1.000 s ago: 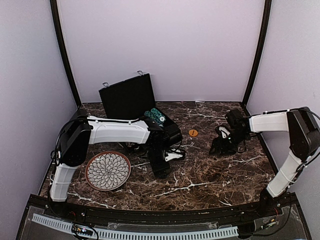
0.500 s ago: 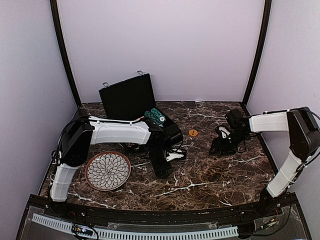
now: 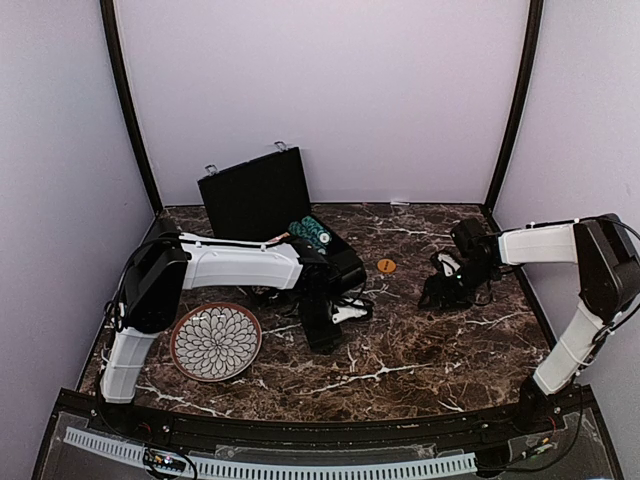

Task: Pack up texas hold em set
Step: Pick up the small blind button from the center of the board.

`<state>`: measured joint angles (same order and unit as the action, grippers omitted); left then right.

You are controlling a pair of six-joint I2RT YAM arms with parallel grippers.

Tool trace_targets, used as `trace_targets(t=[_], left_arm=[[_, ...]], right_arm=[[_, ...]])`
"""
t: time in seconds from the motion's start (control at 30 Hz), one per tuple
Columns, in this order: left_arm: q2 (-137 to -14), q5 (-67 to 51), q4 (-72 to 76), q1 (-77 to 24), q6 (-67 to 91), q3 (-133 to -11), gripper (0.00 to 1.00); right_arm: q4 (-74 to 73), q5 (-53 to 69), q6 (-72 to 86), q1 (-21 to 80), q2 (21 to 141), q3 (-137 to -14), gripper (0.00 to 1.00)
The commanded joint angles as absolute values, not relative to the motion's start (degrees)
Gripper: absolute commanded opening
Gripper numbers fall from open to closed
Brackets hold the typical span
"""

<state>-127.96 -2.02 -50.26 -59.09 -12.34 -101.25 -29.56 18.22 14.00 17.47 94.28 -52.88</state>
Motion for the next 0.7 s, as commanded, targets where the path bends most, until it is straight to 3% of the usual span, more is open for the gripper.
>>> trace_targets(t=[0.0,0.67], left_arm=[[-128.6,-3.3,-52.9,-59.4,-11.9,-103.1,0.55],[-125.8,-2.7,-54.5,-59.4,-11.6,-105.3,0.54]], right_arm=[[-29.4,18.5,13.7,17.8,94.3,-52.5,0.69],[-29.6,18.6,13.5,17.8,94.8,-53.1,0.69]])
